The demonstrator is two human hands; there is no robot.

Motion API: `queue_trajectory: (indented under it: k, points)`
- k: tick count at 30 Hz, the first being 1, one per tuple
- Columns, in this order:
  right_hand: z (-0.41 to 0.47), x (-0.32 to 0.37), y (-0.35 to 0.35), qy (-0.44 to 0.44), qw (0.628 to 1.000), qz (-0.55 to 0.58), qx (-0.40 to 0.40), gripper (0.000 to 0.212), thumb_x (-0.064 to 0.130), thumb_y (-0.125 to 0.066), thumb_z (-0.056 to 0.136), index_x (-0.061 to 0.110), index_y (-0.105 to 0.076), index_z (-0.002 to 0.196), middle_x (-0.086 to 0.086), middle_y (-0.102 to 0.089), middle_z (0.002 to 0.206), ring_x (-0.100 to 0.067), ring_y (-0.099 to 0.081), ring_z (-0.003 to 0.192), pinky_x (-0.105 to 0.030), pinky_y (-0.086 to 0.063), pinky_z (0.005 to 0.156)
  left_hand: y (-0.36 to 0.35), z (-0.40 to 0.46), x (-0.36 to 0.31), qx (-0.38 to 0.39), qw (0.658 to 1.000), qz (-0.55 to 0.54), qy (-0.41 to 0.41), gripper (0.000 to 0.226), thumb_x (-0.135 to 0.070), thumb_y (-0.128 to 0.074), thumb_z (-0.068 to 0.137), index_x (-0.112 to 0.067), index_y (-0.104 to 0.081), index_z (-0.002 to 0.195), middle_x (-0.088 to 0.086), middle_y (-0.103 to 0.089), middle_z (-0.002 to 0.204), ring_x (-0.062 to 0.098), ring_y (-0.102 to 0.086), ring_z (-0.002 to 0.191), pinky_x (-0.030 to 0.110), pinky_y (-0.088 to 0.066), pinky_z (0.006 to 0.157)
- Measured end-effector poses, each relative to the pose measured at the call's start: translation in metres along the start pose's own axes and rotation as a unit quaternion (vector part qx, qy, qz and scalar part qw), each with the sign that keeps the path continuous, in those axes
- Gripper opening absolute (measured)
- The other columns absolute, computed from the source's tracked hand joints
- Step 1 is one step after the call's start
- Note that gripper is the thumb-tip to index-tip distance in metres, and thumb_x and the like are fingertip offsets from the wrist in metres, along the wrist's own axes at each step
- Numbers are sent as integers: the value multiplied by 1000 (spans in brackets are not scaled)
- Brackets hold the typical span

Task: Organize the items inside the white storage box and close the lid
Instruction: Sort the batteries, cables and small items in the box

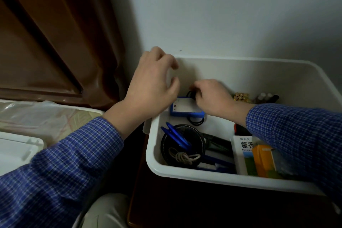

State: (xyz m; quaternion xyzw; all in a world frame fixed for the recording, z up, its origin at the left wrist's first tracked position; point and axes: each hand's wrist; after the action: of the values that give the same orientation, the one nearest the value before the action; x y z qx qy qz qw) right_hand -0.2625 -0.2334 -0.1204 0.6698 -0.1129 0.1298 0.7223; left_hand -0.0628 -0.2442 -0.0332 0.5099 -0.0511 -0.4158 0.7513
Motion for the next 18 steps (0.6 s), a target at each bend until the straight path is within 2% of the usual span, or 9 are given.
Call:
queue_trajectory:
  k: [2,3,5,7,10,13,16,17,18]
  points:
    - [1,-5,5,-13,1000,-7,2,33,6,-52,86,17,-71,110,-9,-72,108,-32,-67,100,-33,-54,79,16,2,-10,116,986,-41,-113,20,-17,-60,80,-15,-66,99,-2,-59,94,18,-54,90,36,-47,81]
    - [1,-7,6,-17,1000,0,4,37,5,-53,85,20,-72,113,-6,-73,111,-30,-67,102,-31,-53,81,22,1,-15,192,970,-45,-143,22,-19,-59,77,-18,-65,99,-5,-60,91,16,-56,85,36,-49,78]
    - [2,-10,9,-24,999,14,19,38,4,-54,85,22,-72,113,-4,-73,113,-26,-67,104,-30,-53,86,26,0,-26,335,932,-3,-142,27,-27,-58,78,-27,-64,104,-10,-63,93,15,-61,86,31,-52,76]
    - [1,-13,10,-36,999,11,30,35,4,-56,87,20,-72,114,-4,-72,116,-24,-66,106,-34,-54,91,19,-3,-33,428,893,47,-131,27,-30,-59,81,-28,-62,108,-6,-66,97,19,-63,89,34,-53,77]
    - [-6,-15,16,-35,998,41,17,32,4,-52,88,17,-74,108,-3,-73,110,-23,-67,101,-36,-55,89,8,-3,-38,478,867,80,-118,26,-34,-60,86,-25,-64,110,-3,-68,98,22,-64,88,38,-55,78]
    - [-17,-15,30,-14,994,102,32,33,2,-49,87,17,-76,97,6,-72,90,-16,-69,87,-34,-58,82,0,1,-40,508,849,91,-113,18,-31,-61,89,-22,-69,103,-2,-69,92,21,-64,84,36,-55,78]
    - [-29,-20,54,-6,990,136,37,32,1,-50,88,22,-74,88,19,-65,76,-10,-70,75,-20,-55,65,-5,6,-43,512,846,90,-118,11,-22,-61,88,-17,-71,90,2,-70,87,25,-64,83,39,-55,79]
    - [-34,-23,64,-15,986,159,34,32,0,-51,88,24,-72,85,17,-67,76,-13,-71,74,-16,-53,60,-5,9,-45,513,846,92,-115,10,-21,-62,88,-16,-71,88,2,-69,86,26,-64,83,40,-55,79]
    - [-39,-25,74,-28,981,189,30,31,0,-51,88,24,-70,83,12,-71,77,-18,-72,73,-18,-55,58,-4,12,-47,513,846,94,-110,10,-19,-62,89,-16,-71,89,3,-69,87,26,-64,83,40,-55,80]
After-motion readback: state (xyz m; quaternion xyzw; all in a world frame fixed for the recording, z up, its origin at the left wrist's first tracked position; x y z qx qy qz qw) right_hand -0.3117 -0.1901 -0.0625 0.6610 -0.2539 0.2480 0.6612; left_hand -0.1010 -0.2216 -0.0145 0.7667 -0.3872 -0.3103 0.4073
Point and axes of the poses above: each hand's wrist, its own z-axis towards the middle knuckle, its own y-axis out of the back of the hand, x = y × z
